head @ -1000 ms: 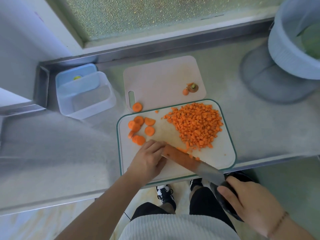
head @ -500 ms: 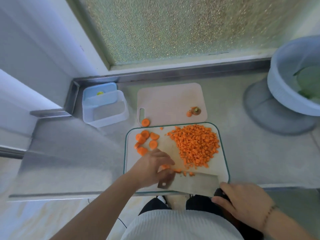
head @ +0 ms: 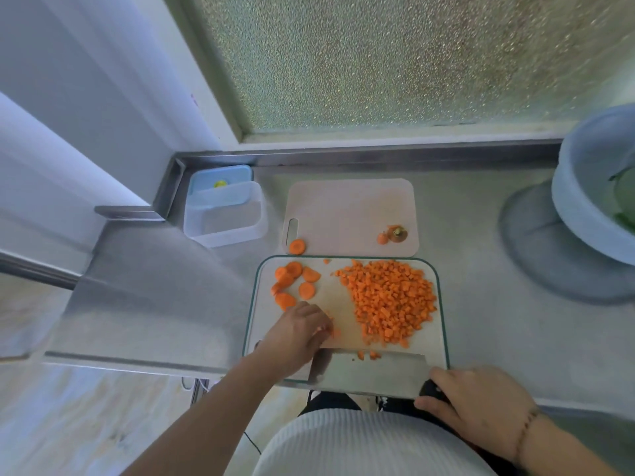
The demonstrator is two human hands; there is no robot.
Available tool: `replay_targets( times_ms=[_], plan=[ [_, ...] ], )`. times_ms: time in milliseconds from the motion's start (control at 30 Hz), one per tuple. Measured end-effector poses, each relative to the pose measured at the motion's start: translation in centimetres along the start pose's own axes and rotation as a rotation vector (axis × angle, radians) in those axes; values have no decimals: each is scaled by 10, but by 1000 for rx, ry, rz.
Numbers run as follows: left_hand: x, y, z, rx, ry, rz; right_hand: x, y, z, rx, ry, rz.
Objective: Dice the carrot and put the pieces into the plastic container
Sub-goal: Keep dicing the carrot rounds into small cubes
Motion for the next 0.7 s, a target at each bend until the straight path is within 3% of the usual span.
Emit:
replay_targets(
  times_ms=[100,267,333,567,700],
  plan=[
    [3,-6,17,73,-53,-130,-4,-8,-9,0,-24,-98],
    [4,-2,18,170,-16,-130,-7,-17,-18,3,-32,-116],
    [3,-5,17,149,-26,-141,-12,-19,-22,-4,-73,-193],
    [20,-25,9,-14,-181,-210,-5,-24,-39,-52,-16,-136],
    [49,-35,-46,-122,55,-95,3,-31,-36,-78,-41,-125]
  ],
)
Point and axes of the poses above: each hand's wrist, its own x-axis towards the middle knuckle, its own y-axis out of the palm, z = x × y, the point moved 8 cm from there along x, towards the middle knuckle, and after that the axes turned 11 degrees about x, right-handed, at the moved point
